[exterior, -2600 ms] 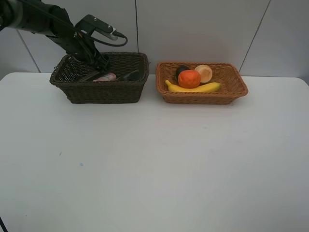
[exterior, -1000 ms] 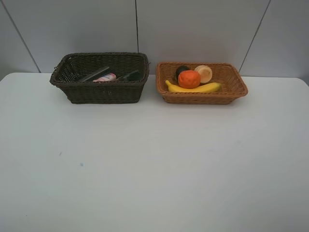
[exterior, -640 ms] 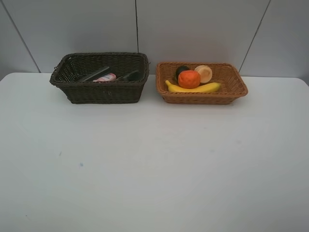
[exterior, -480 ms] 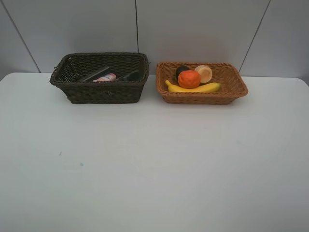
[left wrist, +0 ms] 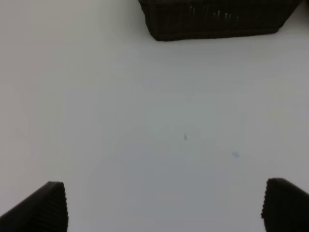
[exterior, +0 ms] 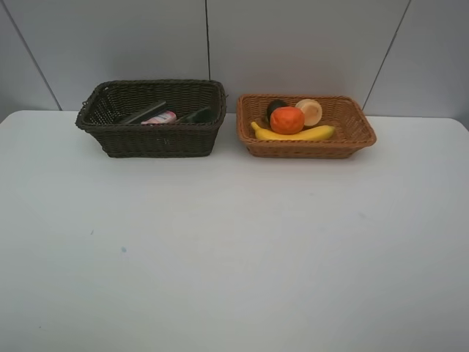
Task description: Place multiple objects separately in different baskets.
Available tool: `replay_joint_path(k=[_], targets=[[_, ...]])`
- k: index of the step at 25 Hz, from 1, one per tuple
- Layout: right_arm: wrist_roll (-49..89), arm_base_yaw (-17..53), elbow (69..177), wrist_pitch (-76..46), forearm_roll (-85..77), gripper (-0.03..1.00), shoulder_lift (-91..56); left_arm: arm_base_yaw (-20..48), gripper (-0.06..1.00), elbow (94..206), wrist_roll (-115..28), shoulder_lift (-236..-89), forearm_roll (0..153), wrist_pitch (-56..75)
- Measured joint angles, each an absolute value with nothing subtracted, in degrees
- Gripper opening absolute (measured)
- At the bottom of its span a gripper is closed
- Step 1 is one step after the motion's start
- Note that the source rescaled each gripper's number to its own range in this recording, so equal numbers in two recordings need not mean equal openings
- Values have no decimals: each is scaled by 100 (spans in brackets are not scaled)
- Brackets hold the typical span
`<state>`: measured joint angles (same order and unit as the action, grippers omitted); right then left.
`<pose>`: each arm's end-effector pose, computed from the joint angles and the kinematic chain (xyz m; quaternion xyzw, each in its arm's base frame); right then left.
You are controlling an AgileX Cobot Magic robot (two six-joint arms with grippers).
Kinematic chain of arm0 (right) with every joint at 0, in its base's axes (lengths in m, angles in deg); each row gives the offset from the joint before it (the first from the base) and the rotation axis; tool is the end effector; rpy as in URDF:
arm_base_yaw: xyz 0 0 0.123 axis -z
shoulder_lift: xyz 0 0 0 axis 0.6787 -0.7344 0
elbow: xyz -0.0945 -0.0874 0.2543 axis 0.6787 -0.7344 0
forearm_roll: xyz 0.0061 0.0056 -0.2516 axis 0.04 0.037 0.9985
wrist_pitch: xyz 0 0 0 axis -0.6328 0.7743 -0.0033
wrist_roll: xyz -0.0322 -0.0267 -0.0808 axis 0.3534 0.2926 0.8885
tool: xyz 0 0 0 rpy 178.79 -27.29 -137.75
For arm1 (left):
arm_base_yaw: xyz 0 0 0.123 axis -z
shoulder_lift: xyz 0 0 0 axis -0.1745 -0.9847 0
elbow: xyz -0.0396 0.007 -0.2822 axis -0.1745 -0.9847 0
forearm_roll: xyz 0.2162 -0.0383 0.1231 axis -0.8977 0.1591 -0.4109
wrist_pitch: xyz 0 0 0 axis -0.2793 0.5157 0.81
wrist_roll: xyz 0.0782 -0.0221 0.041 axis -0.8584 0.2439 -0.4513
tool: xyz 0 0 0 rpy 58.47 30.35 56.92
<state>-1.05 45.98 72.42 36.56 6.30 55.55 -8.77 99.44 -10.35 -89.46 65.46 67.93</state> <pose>-0.0077 -0.0036 0.2823 0.0126 0.8473 -0.0473 0.5289 -0.0074 -0.0038 0.2773 0.0160 0.8561 -0.0269 0.5158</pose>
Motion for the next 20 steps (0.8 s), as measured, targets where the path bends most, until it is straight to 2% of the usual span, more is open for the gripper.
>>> replay_joint_path(k=[20], targets=[[-105, 4598, 7242, 3656, 630, 100, 5555, -878, 100, 9926, -1109, -8927, 6669, 6695]])
